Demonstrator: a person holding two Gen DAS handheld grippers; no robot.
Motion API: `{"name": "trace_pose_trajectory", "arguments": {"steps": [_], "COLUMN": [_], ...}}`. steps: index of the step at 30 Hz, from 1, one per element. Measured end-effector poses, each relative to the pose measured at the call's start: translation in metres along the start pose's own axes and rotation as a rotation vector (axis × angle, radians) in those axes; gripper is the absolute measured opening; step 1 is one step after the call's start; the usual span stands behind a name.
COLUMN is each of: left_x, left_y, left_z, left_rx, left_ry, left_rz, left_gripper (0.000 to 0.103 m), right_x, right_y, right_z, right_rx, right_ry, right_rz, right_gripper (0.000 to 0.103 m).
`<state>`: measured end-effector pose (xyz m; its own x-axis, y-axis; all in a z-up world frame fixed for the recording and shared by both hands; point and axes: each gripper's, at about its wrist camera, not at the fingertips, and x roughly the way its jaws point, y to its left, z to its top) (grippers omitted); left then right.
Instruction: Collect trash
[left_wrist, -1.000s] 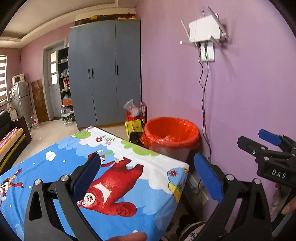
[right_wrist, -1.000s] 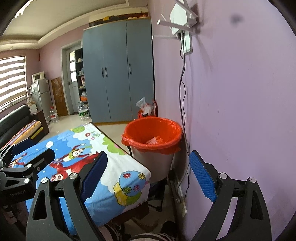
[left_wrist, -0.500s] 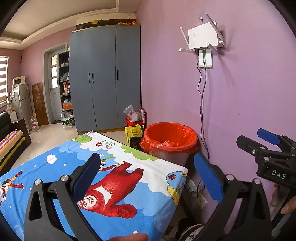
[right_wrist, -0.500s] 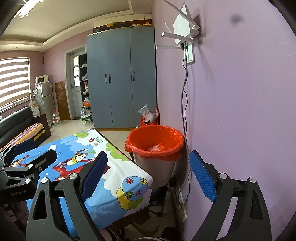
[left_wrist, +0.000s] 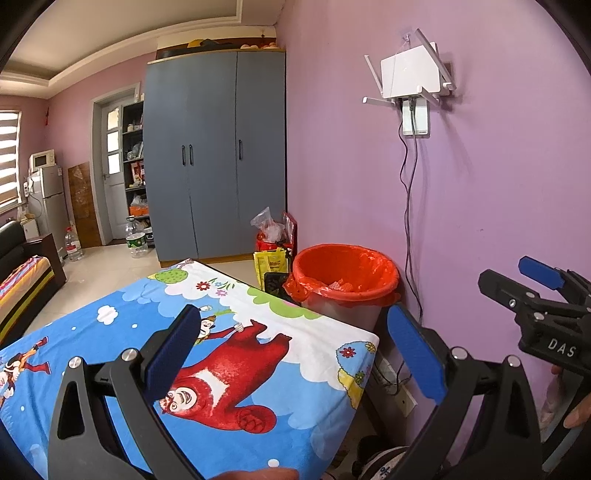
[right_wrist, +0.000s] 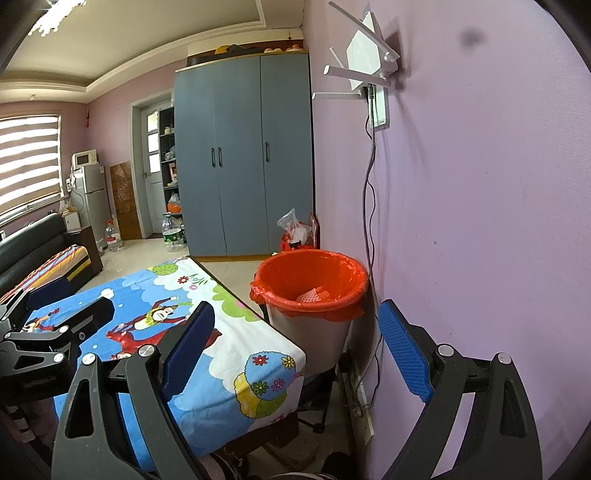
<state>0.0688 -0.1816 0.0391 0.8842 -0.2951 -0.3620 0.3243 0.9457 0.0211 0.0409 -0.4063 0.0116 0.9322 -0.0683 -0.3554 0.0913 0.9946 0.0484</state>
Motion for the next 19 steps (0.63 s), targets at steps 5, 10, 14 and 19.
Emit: {"name": "trace_pose_trajectory", "arguments": {"steps": [5, 10, 14, 19], "left_x": [0.0009, 0.004, 0.0054, 0.0079], "left_y": [-0.0034, -0.0039, -0.0035, -0.0004], "left_z": [-0.001, -0.0041, -0.0052, -0.0061], "left_rx": [0.021, 0.023, 0.017, 0.01], "left_ry": [0.003, 0.022, 0.021, 0.028], "left_rz": [0.001, 0.015, 0.006, 0.017], "left_gripper": [0.098, 0.098, 0.098, 0.098], "right_x": [0.0027, 0.0046, 0.0063, 0.009], "right_y": [-0.0037, -0.0034, -0.0025, -0.0022], "right_z": [-0.0006, -0.0024, -0.0034, -0.0043], "right_rx": [0.01, 0.008, 0.008, 0.013], "right_ry": [0.002, 0.008, 0.013, 0.019], "right_rz": [0.0, 0.005, 0.007, 0.008], "right_gripper": [0.085, 0.085, 0.085, 0.085]}}
